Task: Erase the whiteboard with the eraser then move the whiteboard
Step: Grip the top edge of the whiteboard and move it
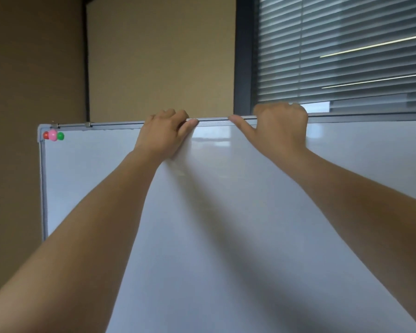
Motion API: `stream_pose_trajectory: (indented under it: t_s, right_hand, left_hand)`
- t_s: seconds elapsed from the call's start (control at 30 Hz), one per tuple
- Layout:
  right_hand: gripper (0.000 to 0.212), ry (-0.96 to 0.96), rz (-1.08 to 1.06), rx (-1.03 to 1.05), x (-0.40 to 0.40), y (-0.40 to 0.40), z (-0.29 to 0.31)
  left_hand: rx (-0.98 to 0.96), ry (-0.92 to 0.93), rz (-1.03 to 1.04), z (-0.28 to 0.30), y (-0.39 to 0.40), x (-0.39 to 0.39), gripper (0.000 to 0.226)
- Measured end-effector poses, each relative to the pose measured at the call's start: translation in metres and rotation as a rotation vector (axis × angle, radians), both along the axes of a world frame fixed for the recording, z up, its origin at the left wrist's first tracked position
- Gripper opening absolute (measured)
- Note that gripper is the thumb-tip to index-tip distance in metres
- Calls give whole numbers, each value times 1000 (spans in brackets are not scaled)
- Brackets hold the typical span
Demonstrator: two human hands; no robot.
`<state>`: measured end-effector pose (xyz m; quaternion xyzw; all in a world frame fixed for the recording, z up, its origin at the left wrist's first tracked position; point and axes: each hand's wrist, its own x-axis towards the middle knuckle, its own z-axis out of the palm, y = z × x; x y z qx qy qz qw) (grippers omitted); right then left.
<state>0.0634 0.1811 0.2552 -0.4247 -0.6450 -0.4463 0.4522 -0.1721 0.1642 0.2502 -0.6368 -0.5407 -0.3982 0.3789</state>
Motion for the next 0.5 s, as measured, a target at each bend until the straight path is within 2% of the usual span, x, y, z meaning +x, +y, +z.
stream_pose_trajectory:
  t_s: [0.17, 0.37, 0.5]
  right_hand:
    - [60, 6, 73, 113, -47, 16, 1]
    - [61, 48, 112, 260, -95, 38, 0]
    - [61, 50, 134, 245, -129, 53, 1]
  left_hand:
    - [16, 18, 31, 0, -2, -47, 77]
    - [32, 37, 70, -1, 7, -92, 56]
    - [71, 55, 85, 0, 14, -124, 58]
